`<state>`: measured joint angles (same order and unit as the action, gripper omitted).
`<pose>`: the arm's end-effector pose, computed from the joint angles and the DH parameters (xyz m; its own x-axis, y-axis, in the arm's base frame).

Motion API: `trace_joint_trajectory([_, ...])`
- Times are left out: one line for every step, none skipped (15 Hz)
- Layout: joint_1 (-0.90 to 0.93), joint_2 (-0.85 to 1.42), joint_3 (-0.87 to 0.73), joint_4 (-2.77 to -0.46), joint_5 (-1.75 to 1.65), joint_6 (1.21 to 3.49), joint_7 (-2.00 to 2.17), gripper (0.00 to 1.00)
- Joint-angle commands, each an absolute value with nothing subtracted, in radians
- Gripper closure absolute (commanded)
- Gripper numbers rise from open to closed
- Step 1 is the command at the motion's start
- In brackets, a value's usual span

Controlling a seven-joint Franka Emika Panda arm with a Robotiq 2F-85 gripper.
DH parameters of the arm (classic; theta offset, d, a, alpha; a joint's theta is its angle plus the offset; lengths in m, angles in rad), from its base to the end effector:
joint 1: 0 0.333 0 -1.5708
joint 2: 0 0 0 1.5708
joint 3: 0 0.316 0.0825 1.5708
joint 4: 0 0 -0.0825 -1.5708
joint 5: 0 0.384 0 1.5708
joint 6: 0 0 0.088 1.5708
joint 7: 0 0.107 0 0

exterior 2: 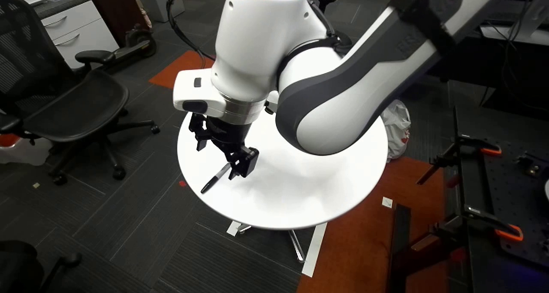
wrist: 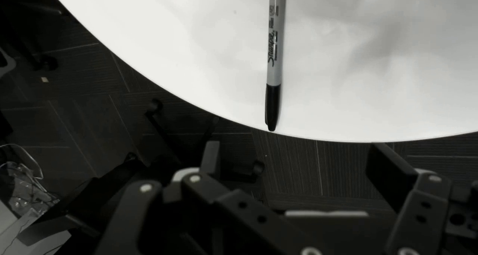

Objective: Put the pen in the bowl

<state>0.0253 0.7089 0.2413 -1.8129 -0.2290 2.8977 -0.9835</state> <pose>0.6583 0.1757 0.2000 0.1521 0.9601 0.2346 0.9210 -0.2238 0.3188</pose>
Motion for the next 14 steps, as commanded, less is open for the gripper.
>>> trace_joint_trajectory([0.007, 0.759, 0.257, -1.740, -0.242, 2.844, -1.021, 0.00])
trace_joint_trajectory([0.005, 0.769, 0.257, -1.730, -0.241, 2.835, -1.028, 0.00])
trace_joint_trajectory([0.006, 0.778, 0.255, -1.719, -0.240, 2.830, -1.026, 0.00])
trace_joint_trajectory([0.006, 0.788, 0.253, -1.711, -0.239, 2.827, -1.024, 0.00])
trace_joint_trajectory([0.005, 0.797, 0.254, -1.703, -0.238, 2.823, -1.024, 0.00])
trace_joint_trajectory([0.007, 0.805, 0.250, -1.694, -0.238, 2.818, -1.022, 0.00])
trace_joint_trajectory([0.008, 0.814, 0.248, -1.687, -0.238, 2.813, -1.020, 0.00])
trace_joint_trajectory([0.008, 0.822, 0.246, -1.680, -0.238, 2.809, -1.020, 0.00])
trace_joint_trajectory([0.009, 0.830, 0.244, -1.673, -0.238, 2.804, -1.018, 0.00])
trace_joint_trajectory([0.009, 0.838, 0.242, -1.667, -0.238, 2.800, -1.017, 0.00])
trace_joint_trajectory([0.010, 0.845, 0.239, -1.661, -0.239, 2.796, -1.016, 0.00])
trace_joint_trajectory([0.009, 0.853, 0.238, -1.654, -0.238, 2.793, -1.015, 0.00])
trace_joint_trajectory([0.009, 0.860, 0.237, -1.648, -0.238, 2.788, -1.015, 0.00])
trace_joint_trajectory([0.008, 0.868, 0.236, -1.641, -0.238, 2.783, -1.015, 0.00])
